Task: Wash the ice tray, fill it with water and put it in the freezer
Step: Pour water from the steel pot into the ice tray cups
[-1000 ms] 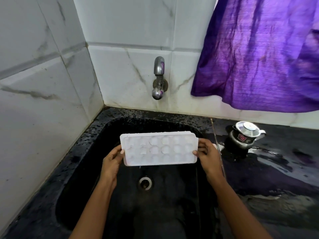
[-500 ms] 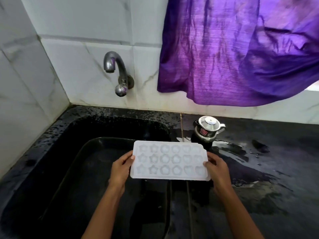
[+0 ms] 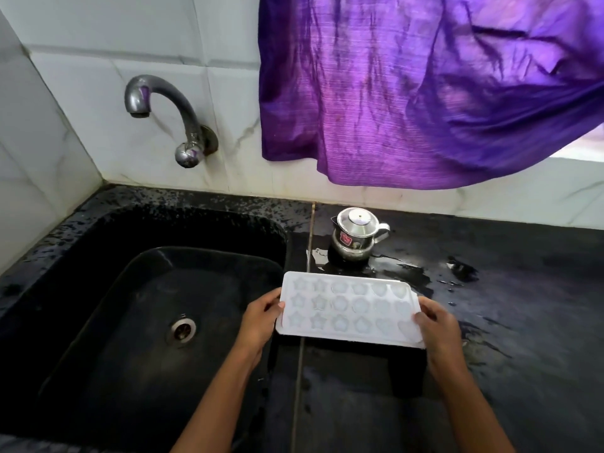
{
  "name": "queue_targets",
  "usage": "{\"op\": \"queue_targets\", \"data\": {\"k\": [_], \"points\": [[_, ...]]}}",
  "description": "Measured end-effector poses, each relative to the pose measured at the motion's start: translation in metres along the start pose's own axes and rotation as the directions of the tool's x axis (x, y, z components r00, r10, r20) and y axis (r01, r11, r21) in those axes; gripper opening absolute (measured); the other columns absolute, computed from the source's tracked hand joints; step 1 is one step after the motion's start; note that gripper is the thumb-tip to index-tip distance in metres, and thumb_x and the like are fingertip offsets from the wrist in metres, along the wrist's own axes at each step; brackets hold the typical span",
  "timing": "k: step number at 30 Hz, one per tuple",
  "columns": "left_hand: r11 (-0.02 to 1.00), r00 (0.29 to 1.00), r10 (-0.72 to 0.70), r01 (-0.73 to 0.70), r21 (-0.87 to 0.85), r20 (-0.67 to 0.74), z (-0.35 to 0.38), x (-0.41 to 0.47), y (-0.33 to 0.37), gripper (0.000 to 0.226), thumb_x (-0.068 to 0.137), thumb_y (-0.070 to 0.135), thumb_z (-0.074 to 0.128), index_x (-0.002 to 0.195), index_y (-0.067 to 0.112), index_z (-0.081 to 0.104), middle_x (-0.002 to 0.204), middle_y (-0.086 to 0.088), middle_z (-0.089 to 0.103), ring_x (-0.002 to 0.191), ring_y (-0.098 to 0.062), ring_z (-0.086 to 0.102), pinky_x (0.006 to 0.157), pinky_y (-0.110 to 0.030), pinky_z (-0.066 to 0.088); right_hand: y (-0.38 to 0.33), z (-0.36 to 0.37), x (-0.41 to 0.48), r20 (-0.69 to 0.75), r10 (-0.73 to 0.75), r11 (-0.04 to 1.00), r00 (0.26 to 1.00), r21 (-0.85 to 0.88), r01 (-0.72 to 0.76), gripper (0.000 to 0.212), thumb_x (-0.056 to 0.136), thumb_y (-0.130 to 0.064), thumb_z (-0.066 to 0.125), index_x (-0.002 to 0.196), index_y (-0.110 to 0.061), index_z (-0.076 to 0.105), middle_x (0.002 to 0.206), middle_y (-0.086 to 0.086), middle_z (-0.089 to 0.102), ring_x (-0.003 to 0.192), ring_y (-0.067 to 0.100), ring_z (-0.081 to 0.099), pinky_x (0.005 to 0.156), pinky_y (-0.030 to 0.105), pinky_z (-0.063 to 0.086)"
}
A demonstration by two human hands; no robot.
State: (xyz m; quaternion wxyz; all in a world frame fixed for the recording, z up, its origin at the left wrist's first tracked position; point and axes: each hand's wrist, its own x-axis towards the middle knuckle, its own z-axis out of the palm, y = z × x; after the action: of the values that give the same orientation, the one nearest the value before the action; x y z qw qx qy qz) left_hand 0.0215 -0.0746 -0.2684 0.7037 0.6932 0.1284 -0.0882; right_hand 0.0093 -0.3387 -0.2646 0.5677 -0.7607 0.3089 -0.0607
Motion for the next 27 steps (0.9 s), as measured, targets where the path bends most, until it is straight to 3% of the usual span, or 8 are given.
{"op": "queue_targets", "data": {"k": [8,13,15,16,18,19,22,27], "points": [[0.998,0.998,-0.007,0.011,0.062,-0.057,0.013,0.0,0.0,0.031,0.093,-0.002,0.049,0.12,0.008,0.062,0.112,-0.012,0.067,0.105,-0.026,0.063,0.096,-0.041,0.048,0.009,-0.011,0.007,0.072,-0.015,1.0,0.997,0.026,0.013,0.042,0.083,0.008,0.048,0.118,-0.009,0.063,0.11,0.013,0.067,0.099,0.03,0.063,0.091,0.05,0.05],[0.97,0.995,-0.011,0.035,0.242,-0.102,0.01,0.006,0.002,0.032,0.092,0.004,0.053,0.123,0.008,0.06,0.116,-0.012,0.064,0.104,-0.023,0.061,0.097,-0.037,0.046,0.009,-0.015,0.005,0.109,-0.033,0.998,0.993,0.054,0.027,0.041,0.084,0.008,0.048,0.114,-0.013,0.065,0.105,0.01,0.069,0.094,0.029,0.065,0.087,0.05,0.053],[0.926,0.986,0.06,0.003,0.378,-0.157,0.011,0.013,0.003,0.033,0.091,0.009,0.056,0.124,0.008,0.058,0.12,-0.011,0.059,0.101,-0.018,0.057,0.094,-0.031,0.044,0.008,-0.016,0.008,0.094,-0.056,0.997,0.994,-0.053,0.061,0.039,0.086,0.003,0.051,0.117,-0.016,0.064,0.112,0.013,0.066,0.097,0.028,0.063,0.092,0.044,0.049],[0.897,0.977,0.112,-0.022,0.442,-0.179,0.012,0.018,0.004,0.034,0.091,0.01,0.057,0.125,0.007,0.057,0.122,-0.012,0.057,0.103,-0.019,0.056,0.095,-0.031,0.043,0.007,-0.015,0.012,0.044,-0.097,0.976,0.994,-0.194,0.103,0.037,0.087,-0.003,0.054,0.121,-0.016,0.062,0.118,0.015,0.062,0.104,0.03,0.058,0.096,0.039,0.041],[0.857,0.965,0.193,-0.077,0.51,-0.178,0.015,0.029,0.008,0.036,0.091,0.013,0.058,0.126,0.008,0.056,0.127,-0.015,0.053,0.115,-0.027,0.052,0.102,-0.04,0.041,-0.001,-0.012,0.019,-0.062,-0.22,0.892,0.974,-0.417,0.175,0.04,0.09,-0.014,0.057,0.13,-0.015,0.054,0.126,0.018,0.053,0.118,0.034,0.046,0.1,0.036,0.028],[0.845,0.963,0.217,-0.104,0.524,-0.159,0.019,0.036,0.013,0.038,0.091,0.015,0.058,0.128,0.009,0.055,0.13,-0.015,0.051,0.119,-0.03,0.048,0.104,-0.044,0.038,-0.008,-0.008,0.022,-0.082,-0.266,0.882,0.961,-0.423,0.208,0.042,0.09,-0.017,0.057,0.132,-0.014,0.052,0.128,0.019,0.051,0.12,0.035,0.042,0.101,0.037,0.028],[0.844,0.965,0.255,-0.191,0.501,-0.061,0.035,0.058,0.031,0.045,0.091,0.02,0.059,0.134,0.009,0.049,0.133,-0.014,0.048,0.126,-0.029,0.042,0.106,-0.047,0.036,-0.029,0.008,0.033,-0.021,-0.334,0.921,0.942,-0.22,0.321,0.041,0.092,-0.019,0.056,0.132,-0.016,0.05,0.127,0.013,0.05,0.116,0.028,0.047,0.098,0.04,0.039],[0.904,0.977,0.194,-0.214,0.371,0.093,0.064,0.093,0.054,0.062,0.089,0.027,0.061,0.143,0.011,0.034,0.138,-0.01,0.046,0.129,-0.024,0.042,0.108,-0.043,0.034,-0.058,0.043,0.059,0.192,-0.258,0.949,0.947,0.234,0.211,0.052,0.091,-0.031,0.056,0.139,-0.022,0.038,0.134,-0.004,0.045,0.118,0.011,0.047,0.078,0.015,0.039]]}}
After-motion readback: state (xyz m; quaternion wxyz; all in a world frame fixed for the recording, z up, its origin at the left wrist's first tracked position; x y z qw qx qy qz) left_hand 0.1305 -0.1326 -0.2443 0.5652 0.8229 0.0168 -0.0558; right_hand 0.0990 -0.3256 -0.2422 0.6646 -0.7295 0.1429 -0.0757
